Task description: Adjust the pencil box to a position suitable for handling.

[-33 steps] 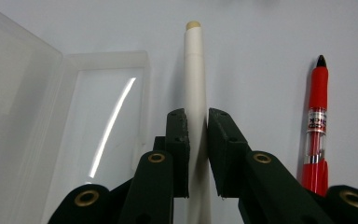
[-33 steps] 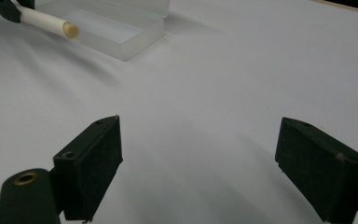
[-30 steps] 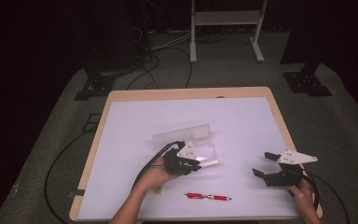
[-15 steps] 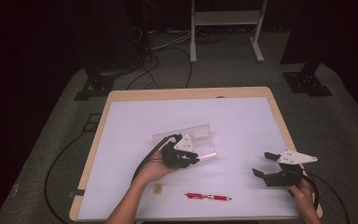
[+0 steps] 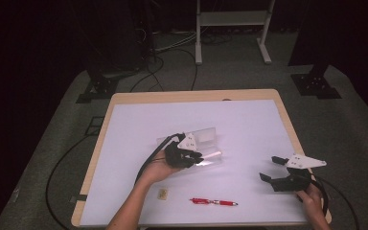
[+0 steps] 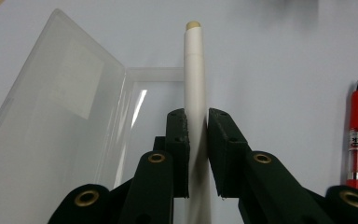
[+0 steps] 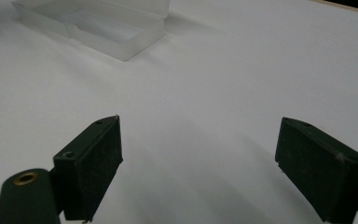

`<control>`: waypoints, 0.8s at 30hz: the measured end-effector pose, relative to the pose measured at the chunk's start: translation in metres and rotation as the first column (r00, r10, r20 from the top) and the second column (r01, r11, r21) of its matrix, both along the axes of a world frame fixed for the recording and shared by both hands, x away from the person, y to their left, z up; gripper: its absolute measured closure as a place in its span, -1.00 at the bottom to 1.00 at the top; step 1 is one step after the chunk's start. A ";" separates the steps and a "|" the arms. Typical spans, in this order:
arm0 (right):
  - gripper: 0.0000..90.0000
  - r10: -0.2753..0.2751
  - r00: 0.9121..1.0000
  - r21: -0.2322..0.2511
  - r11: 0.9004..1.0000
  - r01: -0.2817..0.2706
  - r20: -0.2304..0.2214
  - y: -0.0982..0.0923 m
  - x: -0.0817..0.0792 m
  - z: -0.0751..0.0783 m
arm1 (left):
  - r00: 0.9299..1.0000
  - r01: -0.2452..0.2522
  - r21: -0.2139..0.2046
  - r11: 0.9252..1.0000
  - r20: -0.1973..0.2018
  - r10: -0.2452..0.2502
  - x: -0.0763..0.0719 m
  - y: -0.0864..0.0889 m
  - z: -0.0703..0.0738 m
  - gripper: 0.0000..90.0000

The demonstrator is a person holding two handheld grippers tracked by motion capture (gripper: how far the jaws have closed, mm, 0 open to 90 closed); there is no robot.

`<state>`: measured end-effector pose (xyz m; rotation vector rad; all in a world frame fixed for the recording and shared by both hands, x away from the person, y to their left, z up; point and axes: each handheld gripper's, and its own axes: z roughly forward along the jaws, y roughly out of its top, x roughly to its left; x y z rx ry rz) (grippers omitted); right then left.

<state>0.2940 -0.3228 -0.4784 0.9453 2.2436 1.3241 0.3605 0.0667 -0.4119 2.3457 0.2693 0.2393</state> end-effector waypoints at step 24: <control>-0.69 0.001 1.000 0.004 1.000 -0.001 0.000 0.000 0.000 0.000 | 0.999 -0.051 0.007 0.999 -0.019 0.051 0.022 0.003 -0.012 0.75</control>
